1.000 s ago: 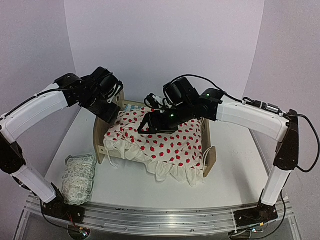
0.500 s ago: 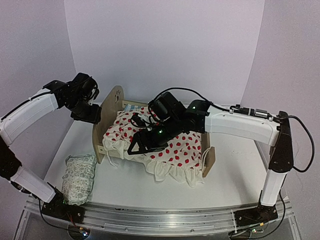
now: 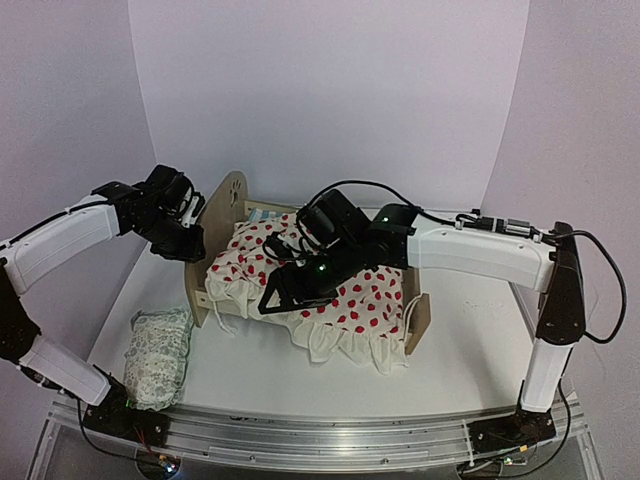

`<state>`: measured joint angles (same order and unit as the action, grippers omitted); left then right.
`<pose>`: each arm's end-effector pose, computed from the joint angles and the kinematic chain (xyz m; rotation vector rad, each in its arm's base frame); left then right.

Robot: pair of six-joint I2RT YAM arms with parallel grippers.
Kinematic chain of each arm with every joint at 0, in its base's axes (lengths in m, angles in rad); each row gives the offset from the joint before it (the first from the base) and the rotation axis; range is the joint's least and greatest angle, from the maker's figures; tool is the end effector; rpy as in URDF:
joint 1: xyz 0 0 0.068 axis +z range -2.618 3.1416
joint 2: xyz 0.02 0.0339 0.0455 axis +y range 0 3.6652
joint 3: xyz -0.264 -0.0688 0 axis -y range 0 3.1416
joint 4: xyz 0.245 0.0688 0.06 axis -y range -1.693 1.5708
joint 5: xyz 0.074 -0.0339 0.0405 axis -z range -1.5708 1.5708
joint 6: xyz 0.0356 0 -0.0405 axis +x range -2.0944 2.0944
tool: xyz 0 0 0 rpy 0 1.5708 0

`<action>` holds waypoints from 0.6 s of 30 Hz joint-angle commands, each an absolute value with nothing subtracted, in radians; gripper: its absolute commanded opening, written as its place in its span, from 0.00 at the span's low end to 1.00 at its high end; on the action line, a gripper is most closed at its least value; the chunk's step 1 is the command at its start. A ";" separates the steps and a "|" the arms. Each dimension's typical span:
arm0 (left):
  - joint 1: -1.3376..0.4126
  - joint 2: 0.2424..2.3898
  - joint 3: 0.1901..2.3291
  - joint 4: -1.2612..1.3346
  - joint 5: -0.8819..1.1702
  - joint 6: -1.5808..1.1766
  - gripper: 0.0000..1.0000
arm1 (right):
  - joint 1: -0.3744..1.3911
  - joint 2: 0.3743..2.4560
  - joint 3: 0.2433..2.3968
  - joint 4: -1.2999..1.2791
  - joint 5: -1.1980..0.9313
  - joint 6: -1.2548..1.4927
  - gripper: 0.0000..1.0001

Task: Set up the pet bed
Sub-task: Cross the left ropes of the mattress closest to the robot.

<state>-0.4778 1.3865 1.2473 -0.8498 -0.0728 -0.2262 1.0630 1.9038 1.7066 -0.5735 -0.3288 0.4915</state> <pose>0.2523 -0.1277 0.3070 0.2941 2.5488 -0.1771 0.2018 0.3862 0.2988 -0.9024 2.4284 1.0720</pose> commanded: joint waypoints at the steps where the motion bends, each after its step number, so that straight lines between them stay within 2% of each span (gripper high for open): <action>1: -0.476 1.339 1.250 -0.774 -0.074 -0.240 0.19 | 1.065 1.895 1.705 -0.556 -0.310 0.495 0.64; 6: -0.476 1.365 1.296 -0.809 -0.057 -0.284 0.01 | 1.067 1.906 1.701 -0.549 -0.308 0.487 0.64; 12: -0.476 1.421 1.408 -0.891 -0.056 -0.381 0.00 | 1.102 1.887 1.638 -0.489 -0.270 0.407 0.63; 18: -0.477 1.494 1.509 -0.960 -0.022 -0.441 0.00 | 1.163 1.818 1.411 -0.204 -0.219 0.305 0.59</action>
<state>-0.4875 1.4753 1.3884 -0.9597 -0.1423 -0.2332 1.1199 1.8917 1.5378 -0.4174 -0.2597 0.3947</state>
